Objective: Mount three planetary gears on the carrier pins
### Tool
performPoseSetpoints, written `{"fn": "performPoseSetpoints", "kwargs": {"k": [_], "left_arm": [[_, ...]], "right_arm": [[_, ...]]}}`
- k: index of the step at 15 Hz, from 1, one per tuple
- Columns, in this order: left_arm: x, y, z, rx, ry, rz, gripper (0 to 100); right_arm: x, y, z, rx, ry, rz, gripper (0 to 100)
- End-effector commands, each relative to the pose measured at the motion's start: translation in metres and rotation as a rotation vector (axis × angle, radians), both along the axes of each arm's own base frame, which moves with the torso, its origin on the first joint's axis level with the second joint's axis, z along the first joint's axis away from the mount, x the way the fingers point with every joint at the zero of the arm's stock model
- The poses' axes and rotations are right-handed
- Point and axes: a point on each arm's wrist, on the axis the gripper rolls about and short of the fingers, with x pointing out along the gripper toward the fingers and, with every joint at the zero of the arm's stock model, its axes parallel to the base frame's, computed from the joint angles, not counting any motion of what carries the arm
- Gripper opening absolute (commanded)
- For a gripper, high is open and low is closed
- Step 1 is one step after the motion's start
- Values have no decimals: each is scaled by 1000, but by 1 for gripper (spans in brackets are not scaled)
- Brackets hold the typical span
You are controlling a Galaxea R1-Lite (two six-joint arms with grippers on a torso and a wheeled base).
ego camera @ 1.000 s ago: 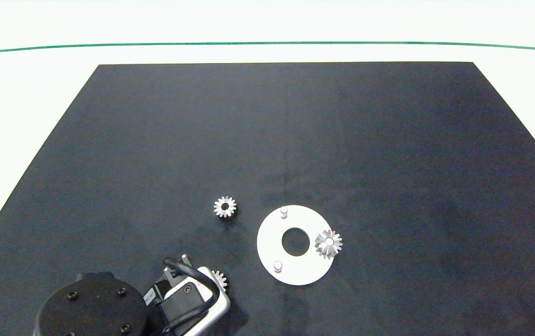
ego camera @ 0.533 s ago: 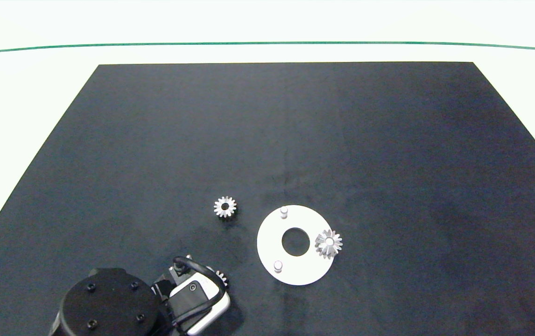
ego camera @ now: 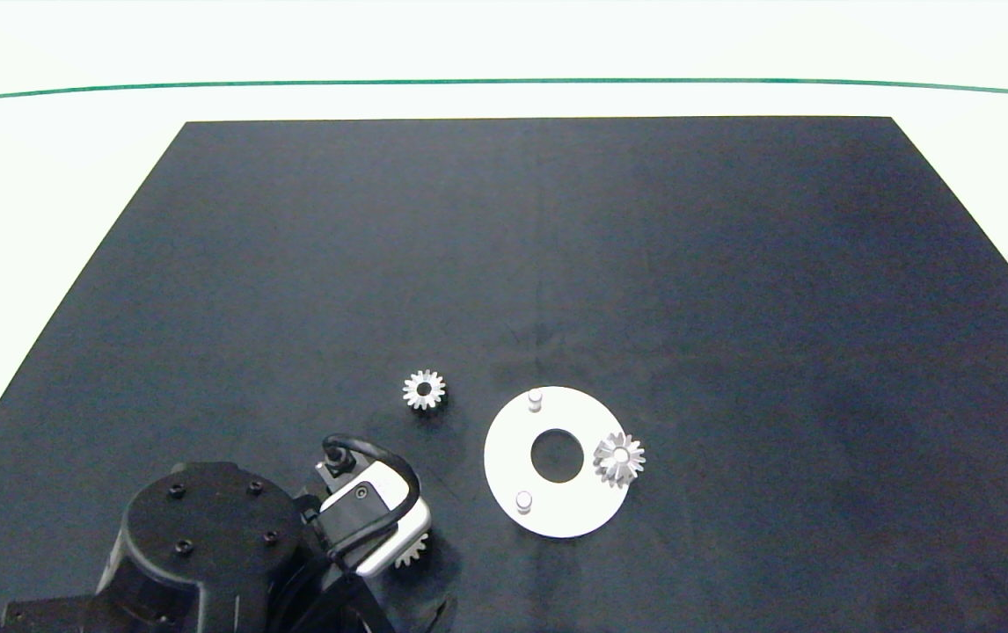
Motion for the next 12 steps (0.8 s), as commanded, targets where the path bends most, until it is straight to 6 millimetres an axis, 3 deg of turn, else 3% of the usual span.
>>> {"fn": "performPoseSetpoints", "kwargs": {"k": [1,12], "left_arm": [[0,0,-4,10,11,5,100],[6,-7,-16,56,37,3,100]], "right_arm": [[-1,-1,0,-1,-2,-2,100],[-2,-1,0,4,-7,3,100]]}}
